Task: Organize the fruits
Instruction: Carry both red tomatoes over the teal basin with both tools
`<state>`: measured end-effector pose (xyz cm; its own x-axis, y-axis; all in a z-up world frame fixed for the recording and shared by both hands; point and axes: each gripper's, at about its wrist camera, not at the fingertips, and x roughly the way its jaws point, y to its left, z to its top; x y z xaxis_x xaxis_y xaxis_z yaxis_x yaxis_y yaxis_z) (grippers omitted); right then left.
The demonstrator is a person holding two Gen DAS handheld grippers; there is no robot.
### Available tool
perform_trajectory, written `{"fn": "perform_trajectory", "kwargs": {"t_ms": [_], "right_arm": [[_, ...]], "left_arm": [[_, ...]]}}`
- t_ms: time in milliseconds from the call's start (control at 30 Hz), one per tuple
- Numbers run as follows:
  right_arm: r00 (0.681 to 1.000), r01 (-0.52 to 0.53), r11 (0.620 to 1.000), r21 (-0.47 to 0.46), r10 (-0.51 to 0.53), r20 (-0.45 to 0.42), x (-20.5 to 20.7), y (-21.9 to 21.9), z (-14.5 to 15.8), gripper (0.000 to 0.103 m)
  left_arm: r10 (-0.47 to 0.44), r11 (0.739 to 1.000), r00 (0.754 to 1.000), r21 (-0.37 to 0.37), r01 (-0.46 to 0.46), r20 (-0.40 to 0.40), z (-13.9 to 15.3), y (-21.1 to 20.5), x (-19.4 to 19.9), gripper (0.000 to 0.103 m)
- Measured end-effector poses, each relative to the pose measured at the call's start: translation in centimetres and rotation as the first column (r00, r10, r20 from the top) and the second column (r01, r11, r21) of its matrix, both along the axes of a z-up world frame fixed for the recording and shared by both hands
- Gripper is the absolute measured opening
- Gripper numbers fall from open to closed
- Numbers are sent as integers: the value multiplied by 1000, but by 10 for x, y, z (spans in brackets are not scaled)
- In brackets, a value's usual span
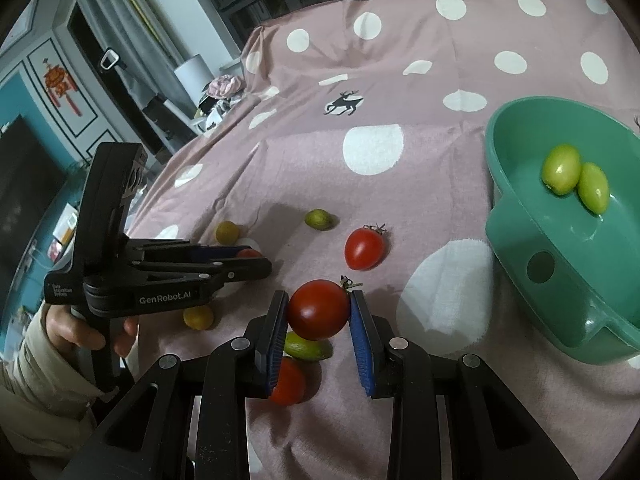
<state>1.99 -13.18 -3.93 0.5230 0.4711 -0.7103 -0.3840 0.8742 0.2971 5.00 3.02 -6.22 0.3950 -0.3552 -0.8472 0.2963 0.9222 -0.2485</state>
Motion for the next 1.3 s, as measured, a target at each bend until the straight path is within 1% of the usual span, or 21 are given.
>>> {"fn": "perform_trajectory", "kwargs": {"t_ms": [400, 800, 1033, 1300], "right_arm": [[999, -1, 1000, 0, 1, 34, -9, -1, 12, 32], [996, 14, 1000, 14, -16, 86, -22, -12, 30, 32], [992, 37, 999, 29, -40, 118, -31, -23, 39, 32], [983, 96, 994, 56, -104, 149, -34, -47, 47, 32]], "left_arm": [[-5, 1000, 998, -27, 7, 64, 29, -8, -18, 28], [-22, 999, 993, -32, 25, 115, 51, -19, -28, 28], [-47, 998, 988, -25, 51, 150, 65, -32, -31, 28], [-89, 995, 979, -37, 97, 183, 75, -54, -27, 28]]}}
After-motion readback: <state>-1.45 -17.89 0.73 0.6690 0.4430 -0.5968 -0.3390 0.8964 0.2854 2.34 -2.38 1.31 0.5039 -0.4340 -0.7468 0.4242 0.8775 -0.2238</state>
